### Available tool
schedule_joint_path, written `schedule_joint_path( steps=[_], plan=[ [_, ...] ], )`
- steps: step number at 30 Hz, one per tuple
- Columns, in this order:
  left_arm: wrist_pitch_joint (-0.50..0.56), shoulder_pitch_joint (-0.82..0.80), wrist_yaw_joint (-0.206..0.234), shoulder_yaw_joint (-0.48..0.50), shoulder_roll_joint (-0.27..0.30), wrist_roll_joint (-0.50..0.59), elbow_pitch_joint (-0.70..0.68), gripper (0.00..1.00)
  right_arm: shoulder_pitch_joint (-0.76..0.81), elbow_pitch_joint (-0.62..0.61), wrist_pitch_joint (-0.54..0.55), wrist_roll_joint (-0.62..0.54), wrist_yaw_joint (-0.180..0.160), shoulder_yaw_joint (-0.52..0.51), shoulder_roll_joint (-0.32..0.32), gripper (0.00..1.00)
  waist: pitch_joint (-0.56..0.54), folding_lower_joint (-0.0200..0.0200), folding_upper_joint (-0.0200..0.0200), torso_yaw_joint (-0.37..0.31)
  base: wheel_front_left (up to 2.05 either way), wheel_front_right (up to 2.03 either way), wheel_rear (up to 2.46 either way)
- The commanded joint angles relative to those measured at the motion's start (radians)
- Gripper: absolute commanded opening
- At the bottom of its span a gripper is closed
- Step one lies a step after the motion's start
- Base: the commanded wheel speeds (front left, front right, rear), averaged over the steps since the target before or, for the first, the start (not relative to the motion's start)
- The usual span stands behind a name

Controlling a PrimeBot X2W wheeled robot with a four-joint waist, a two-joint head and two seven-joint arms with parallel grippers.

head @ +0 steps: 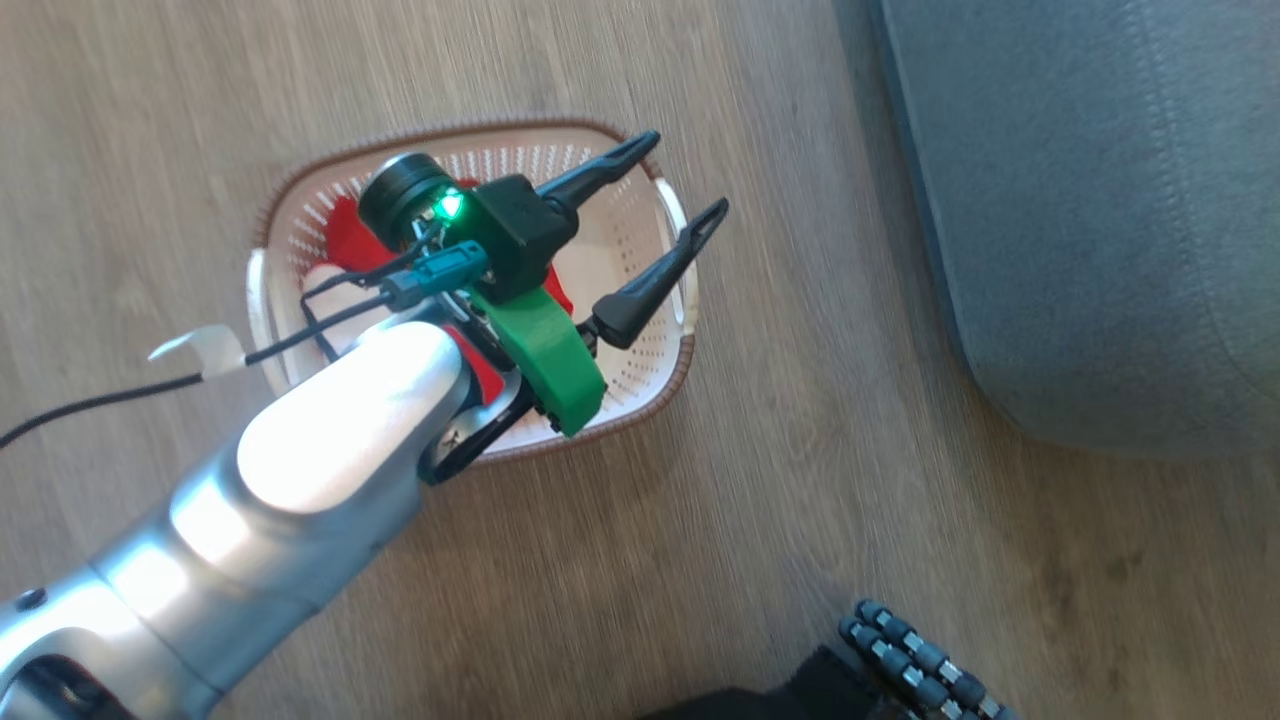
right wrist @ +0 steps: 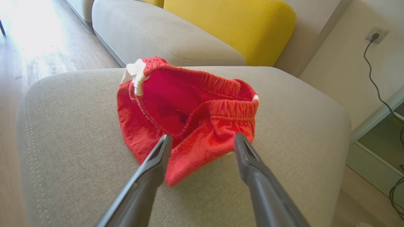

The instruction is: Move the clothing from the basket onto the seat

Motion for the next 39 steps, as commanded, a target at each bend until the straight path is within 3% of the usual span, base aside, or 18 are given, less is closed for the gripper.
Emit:
schedule_joint_path(
  steps=[1, 27, 33, 39],
  plan=[
    [-0.007, -0.001, -0.009, 0.043, -0.002, 0.013, -0.028, 1.0, 0.033, -0.045, -0.005, 0.007, 0.007, 0.023, -0.017, 1.0, -0.048, 0.0, 0.0, 0.01, 0.0, 0.0, 0.0],
    [-0.008, 0.235, -0.022, 0.174, -0.093, 0.067, -0.034, 1.0, 0.234, -0.269, -0.005, 0.134, 0.007, 0.388, 0.014, 1.0, -0.391, 0.0, 0.0, 0.106, 0.0, 0.0, 0.0],
    [-0.008, 0.311, -0.02, 0.271, -0.097, 0.095, -0.018, 1.0, 0.274, -0.3, -0.005, 0.163, 0.007, 0.489, 0.023, 1.0, -0.445, 0.0, 0.0, 0.144, 0.0, 0.0, 0.0],
    [-0.008, 0.405, 0.003, 0.435, -0.094, 0.141, -0.019, 1.0, 0.309, -0.327, -0.005, 0.188, 0.007, 0.58, 0.03, 1.0, -0.476, 0.0, 0.0, 0.179, 0.0, 0.0, 0.0]
  ],
)
